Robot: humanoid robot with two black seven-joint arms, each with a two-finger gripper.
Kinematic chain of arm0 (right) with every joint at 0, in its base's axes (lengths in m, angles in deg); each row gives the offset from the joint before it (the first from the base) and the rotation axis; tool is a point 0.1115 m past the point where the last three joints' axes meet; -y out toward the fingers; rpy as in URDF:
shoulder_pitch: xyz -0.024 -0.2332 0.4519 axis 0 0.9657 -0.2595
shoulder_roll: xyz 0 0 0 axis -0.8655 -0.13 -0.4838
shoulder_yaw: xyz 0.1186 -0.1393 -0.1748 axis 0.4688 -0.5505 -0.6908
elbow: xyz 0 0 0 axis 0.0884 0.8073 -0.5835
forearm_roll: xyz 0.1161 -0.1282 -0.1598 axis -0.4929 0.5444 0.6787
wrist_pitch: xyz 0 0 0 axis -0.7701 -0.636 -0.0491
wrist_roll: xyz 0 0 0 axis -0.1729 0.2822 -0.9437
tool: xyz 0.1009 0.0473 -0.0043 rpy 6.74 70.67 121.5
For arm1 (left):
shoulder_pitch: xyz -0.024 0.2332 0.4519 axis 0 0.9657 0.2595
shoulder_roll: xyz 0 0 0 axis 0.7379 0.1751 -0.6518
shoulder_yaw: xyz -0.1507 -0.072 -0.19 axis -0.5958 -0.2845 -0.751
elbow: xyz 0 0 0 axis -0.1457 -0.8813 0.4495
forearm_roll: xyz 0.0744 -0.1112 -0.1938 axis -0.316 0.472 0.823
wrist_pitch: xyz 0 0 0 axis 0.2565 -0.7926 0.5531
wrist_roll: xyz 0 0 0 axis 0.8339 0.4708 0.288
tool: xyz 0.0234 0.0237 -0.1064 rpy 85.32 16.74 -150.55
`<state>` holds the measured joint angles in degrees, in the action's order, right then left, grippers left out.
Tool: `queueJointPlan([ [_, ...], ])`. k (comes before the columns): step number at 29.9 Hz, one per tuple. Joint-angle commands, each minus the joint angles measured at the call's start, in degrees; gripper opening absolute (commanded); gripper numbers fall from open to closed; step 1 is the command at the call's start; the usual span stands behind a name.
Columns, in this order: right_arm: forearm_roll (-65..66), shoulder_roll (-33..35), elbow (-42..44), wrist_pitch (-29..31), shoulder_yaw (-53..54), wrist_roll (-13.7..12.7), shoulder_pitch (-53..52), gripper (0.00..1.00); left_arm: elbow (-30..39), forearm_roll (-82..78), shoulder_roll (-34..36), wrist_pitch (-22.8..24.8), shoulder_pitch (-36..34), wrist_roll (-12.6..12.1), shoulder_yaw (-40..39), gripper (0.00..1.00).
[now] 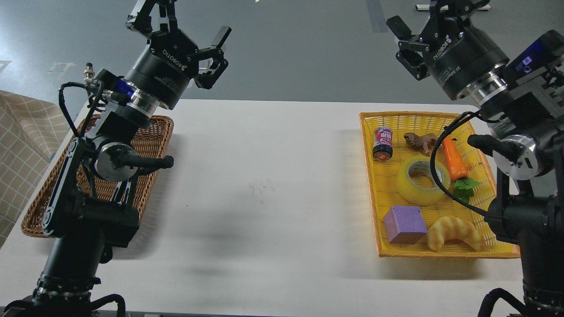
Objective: Place and transfer tape with both arms
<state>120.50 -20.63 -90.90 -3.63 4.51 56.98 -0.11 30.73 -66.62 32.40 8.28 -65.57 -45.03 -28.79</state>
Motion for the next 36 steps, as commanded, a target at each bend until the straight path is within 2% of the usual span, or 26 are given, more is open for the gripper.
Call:
queueJointPlan([
  [1,0.0,0.0,0.1,0.1,0.0,0.0,0.1,1.00,0.1,-4.6,0.1,0.0,0.2,1.8,-0.2,0.98],
  [3,-0.2,0.0,0.0,0.4,0.0,0.0,0.2,1.00,0.1,-6.8,0.0,0.0,0.2,4.5,-0.5,0.98],
  [5,-0.2,0.0,-0.1,0.4,0.0,0.0,0.1,1.00,0.1,-6.8,0.1,0.0,0.2,5.3,-0.6,0.98],
  [14,-0.2,0.0,-1.1,0.2,0.0,-0.3,0.3,1.00,0.3,-7.8,0.3,-2.8,0.1,4.8,-0.3,0.98],
  [36,-0.1,0.0,-2.6,-0.9,1.5,-0.3,0.6,1.00,0.4,-7.6,0.5,-2.5,-0.6,2.0,0.4,0.98],
])
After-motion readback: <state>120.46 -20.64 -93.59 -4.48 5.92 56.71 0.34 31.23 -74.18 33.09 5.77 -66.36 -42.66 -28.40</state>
